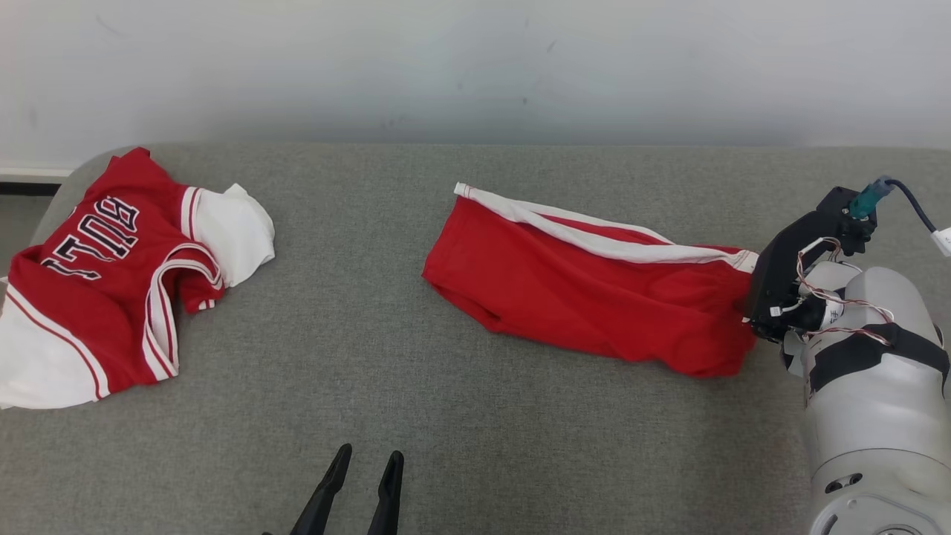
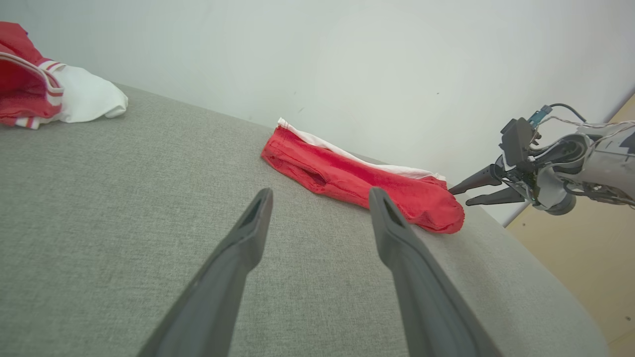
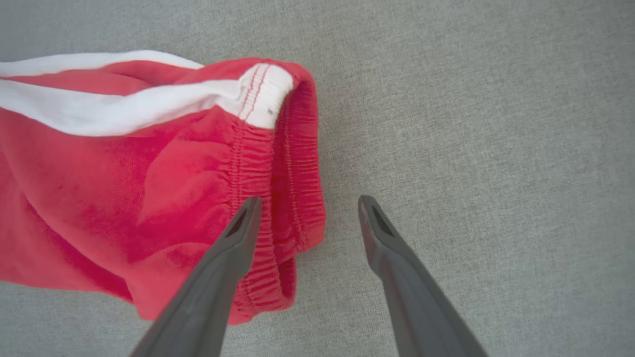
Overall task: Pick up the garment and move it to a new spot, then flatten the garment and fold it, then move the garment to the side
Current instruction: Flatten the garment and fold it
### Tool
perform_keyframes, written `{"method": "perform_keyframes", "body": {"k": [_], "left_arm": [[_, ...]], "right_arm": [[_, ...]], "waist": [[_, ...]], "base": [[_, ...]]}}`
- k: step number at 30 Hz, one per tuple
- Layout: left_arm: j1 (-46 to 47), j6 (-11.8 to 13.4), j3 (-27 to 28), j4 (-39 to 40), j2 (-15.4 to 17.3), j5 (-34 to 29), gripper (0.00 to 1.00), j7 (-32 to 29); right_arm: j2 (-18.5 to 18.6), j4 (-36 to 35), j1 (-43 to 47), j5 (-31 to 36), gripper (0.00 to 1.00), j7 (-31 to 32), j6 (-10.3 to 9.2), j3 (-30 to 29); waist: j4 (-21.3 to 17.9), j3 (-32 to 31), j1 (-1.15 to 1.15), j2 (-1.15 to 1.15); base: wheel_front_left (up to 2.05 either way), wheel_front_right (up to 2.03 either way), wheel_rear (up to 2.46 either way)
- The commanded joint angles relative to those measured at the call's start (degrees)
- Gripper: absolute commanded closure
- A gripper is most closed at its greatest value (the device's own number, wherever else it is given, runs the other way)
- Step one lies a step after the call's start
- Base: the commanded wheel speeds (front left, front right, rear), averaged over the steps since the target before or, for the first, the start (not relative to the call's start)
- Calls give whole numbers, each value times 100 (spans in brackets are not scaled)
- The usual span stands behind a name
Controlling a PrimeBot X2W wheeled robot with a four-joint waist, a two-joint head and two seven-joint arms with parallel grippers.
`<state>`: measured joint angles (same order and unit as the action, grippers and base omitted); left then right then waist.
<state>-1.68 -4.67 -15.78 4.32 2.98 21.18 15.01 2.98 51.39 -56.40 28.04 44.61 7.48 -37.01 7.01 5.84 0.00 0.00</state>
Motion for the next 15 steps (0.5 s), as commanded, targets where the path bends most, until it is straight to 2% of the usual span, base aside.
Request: {"method": "perform_keyframes", "body": {"k": [1,15], "left_arm": [[61,-4,3,-3,-1,18,0,24],[173,-62,-223,-114,-6,89,0,24]], "right_arm": [[-17,25,-42,85,0,-4,2,-28],[-25,274,62,718,0,-286,2,-1034]], "waist": [[85,83,0,0],[466,390,0,0]], "base": [[0,0,0],[0,0,0]]}}
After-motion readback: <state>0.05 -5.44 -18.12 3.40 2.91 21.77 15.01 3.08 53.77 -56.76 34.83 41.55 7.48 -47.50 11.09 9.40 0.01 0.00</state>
